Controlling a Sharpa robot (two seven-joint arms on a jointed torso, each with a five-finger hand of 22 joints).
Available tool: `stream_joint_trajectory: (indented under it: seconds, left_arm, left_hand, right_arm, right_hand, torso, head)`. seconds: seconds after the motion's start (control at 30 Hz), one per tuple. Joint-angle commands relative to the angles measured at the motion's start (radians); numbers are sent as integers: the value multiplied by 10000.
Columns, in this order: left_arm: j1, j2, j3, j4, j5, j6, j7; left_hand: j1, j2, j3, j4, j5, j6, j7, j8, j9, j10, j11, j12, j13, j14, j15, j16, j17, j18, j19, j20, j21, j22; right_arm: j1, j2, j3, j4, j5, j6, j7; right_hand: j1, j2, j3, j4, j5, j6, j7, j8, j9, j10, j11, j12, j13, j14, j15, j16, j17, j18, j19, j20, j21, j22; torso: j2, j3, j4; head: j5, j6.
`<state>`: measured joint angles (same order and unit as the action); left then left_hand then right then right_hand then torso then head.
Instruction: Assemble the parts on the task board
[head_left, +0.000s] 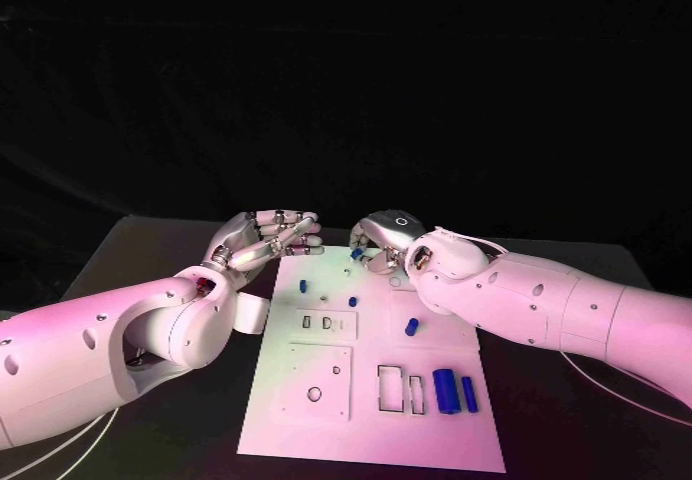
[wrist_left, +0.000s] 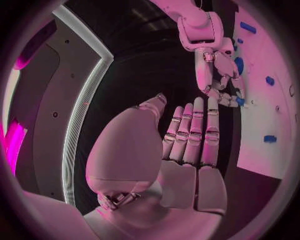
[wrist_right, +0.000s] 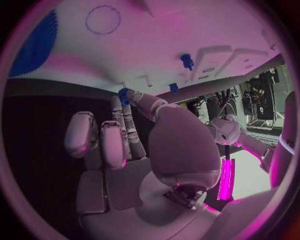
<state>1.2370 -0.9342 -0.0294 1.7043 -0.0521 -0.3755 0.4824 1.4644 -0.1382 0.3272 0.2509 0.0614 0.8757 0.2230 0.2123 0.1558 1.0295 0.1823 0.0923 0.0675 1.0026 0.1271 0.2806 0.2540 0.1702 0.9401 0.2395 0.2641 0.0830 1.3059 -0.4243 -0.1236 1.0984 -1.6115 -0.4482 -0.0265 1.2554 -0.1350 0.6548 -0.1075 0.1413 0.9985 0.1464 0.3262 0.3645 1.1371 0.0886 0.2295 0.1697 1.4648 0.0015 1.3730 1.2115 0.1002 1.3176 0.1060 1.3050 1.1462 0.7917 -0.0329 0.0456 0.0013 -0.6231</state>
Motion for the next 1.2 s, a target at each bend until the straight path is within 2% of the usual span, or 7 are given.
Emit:
stream_joint_trajectory:
  seconds: [0.03,0.1,0.33,0.63,0.83,1.0,1.2]
  left_arm:
    - [67,10,12,57,22,188,73]
    - [83,12,12,61,22,194,72]
    - [105,16,11,50,22,197,68]
    - [110,39,11,33,22,246,68]
    - [110,26,10,31,22,267,66]
    - [110,12,10,25,22,275,59]
    - [110,-23,10,-16,23,281,52]
  left_hand:
    - [15,-14,67,-16,-51,-79,232,-41,-11,-61,40,-65,-6,-16,86,-69,10,134,34,11,-14,-8]
    - [15,-14,67,-16,-51,-79,232,-41,-11,-61,40,-65,-6,-16,86,-69,10,134,34,11,-14,-8]
    - [15,-14,67,-16,-51,-79,232,-41,-11,-61,40,-65,-6,-16,86,-69,10,134,34,11,-14,-8]
    - [15,-14,67,-16,-51,-79,232,-41,-11,-61,40,-65,-6,-16,86,-69,10,134,34,11,-14,-8]
    - [20,-13,100,-42,-53,-85,236,-46,-8,-57,44,-88,-1,-24,90,-86,37,134,34,14,-23,-20]
    - [20,-13,100,-42,-53,-85,236,-46,-8,-57,44,-88,-1,-24,90,-86,37,134,34,14,-23,-20]
    - [20,-13,100,-42,-53,-85,236,-46,-8,-57,44,-88,-1,-24,90,-86,37,134,34,14,-23,-20]
  right_arm:
    - [-18,31,-1,-19,-42,312,6]
    - [-26,46,-2,-27,-44,365,2]
    - [-80,176,-6,-102,-39,360,1]
    - [-98,408,-5,-203,15,133,-21]
    - [-99,418,-5,-208,120,451,-187]
    - [-98,311,-5,-177,128,723,-321]
    - [-95,-236,-3,387,163,449,-360]
  right_hand:
    - [-73,-7,-3,78,57,-62,8,51,18,136,-107,17,8,389,-21,28,-9,-96,-61,-15,-39,-9]
    - [-79,-7,-6,81,57,-59,7,53,21,140,-107,18,9,381,-21,8,-47,-88,-83,-14,-61,-43]
    - [-122,-30,-23,100,40,-89,10,42,29,119,-102,2,11,344,-15,-62,-175,-66,-158,-8,-132,-140]
    - [-207,-101,56,134,-4,-454,147,-153,12,-267,40,-234,-62,252,89,-197,-419,-32,-301,67,-266,-285]
    - [-364,-395,196,187,-125,-1398,538,-827,-180,-1452,457,-886,-499,-38,426,-740,-1348,177,-1000,362,-1020,-1252]
    - [-288,-535,-195,161,-144,-2094,698,-1374,-361,-2530,655,-1158,-856,-409,594,-1502,-2543,471,-1956,532,-2207,-2667]
    - [-221,-501,-340,154,-57,-1966,657,-1361,-336,-2490,615,-956,-872,-367,564,-1488,-2551,462,-1854,525,-2216,-2612]
  torso:
    - [30,-5,-24]
    - [33,-3,-12]
    - [29,-3,-22]
    - [34,-11,-13]
    - [37,-15,-27]
    - [29,-18,-35]
    - [19,-1,-52]
  head:
    - [43,17]
    - [33,-28]
    - [52,-33]
    - [58,-31]
    - [84,-35]
    - [93,-34]
    - [95,-23]
